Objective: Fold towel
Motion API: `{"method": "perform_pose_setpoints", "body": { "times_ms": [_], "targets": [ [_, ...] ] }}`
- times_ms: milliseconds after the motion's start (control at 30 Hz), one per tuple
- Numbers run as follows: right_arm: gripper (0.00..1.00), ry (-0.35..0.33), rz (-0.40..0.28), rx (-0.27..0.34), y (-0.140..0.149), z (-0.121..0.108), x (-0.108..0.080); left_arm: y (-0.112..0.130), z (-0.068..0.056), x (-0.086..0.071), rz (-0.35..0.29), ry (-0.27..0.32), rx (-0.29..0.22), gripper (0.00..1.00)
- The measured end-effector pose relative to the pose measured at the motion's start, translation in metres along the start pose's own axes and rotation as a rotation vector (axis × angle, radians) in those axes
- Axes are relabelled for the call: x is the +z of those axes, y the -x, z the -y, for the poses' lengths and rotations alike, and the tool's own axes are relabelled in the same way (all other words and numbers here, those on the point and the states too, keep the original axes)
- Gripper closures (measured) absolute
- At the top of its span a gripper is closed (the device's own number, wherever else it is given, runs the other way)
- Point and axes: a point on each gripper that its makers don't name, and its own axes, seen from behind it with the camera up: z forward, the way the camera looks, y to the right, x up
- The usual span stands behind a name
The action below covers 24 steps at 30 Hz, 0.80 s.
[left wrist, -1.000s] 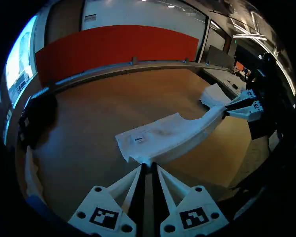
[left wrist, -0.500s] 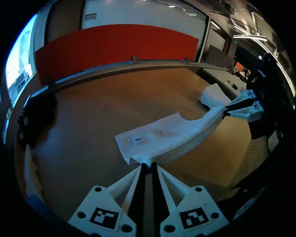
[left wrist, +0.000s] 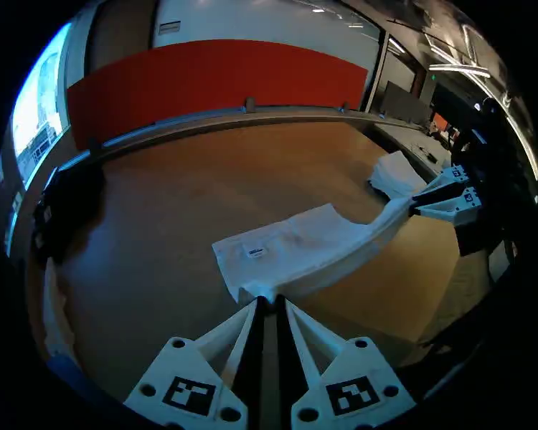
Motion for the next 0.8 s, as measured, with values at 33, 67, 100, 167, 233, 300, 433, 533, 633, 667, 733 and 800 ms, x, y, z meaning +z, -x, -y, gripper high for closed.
{"method": "perform_pose_setpoints", "body": {
  "times_ms": [33,67,100,167,233,300,433,533,633,667,733,800],
  "targets": [
    [0.85,0.0,0.002,0.001,0.001,-0.001,0.001,0.0,0.001,0.001,0.0,-0.002,-0.002,0.89],
    [0.85,0.0,0.004,0.002,0.001,-0.001,0.002,-0.001,0.001,0.003,0.0,-0.005,-0.005,0.89],
    [0.85,0.0,0.007,0.003,0.002,-0.002,0.003,-0.001,0.002,0.004,0.0,-0.007,-0.007,0.89],
    [0.85,0.001,0.012,0.005,0.003,-0.004,0.005,-0.002,0.003,0.007,-0.001,-0.01,-0.011,0.89],
    [0.85,0.004,0.019,0.006,0.005,-0.006,0.008,-0.002,0.005,0.01,-0.001,-0.014,-0.016,0.89],
    [0.85,0.007,0.025,0.008,0.007,-0.008,0.012,-0.003,0.006,0.014,0.0,-0.018,-0.021,0.89],
    [0.85,0.009,0.04,0.015,0.013,-0.011,0.02,-0.001,0.008,0.023,0.007,-0.024,-0.034,0.89],
    [0.85,0.009,0.048,0.018,0.016,-0.014,0.025,0.002,0.01,0.03,0.013,-0.03,-0.041,0.89],
    [0.85,0.007,0.054,0.024,0.018,-0.015,0.031,0.004,0.013,0.035,0.019,-0.038,-0.04,0.89],
    [0.85,0.006,0.056,0.026,0.019,-0.016,0.033,0.005,0.014,0.037,0.02,-0.041,-0.039,0.89],
    [0.85,0.004,0.06,0.03,0.021,-0.016,0.035,0.006,0.015,0.04,0.022,-0.046,-0.037,0.89],
    [0.85,0.003,0.063,0.031,0.022,-0.016,0.038,0.007,0.016,0.042,0.024,-0.05,-0.035,0.89]
  ]
}}
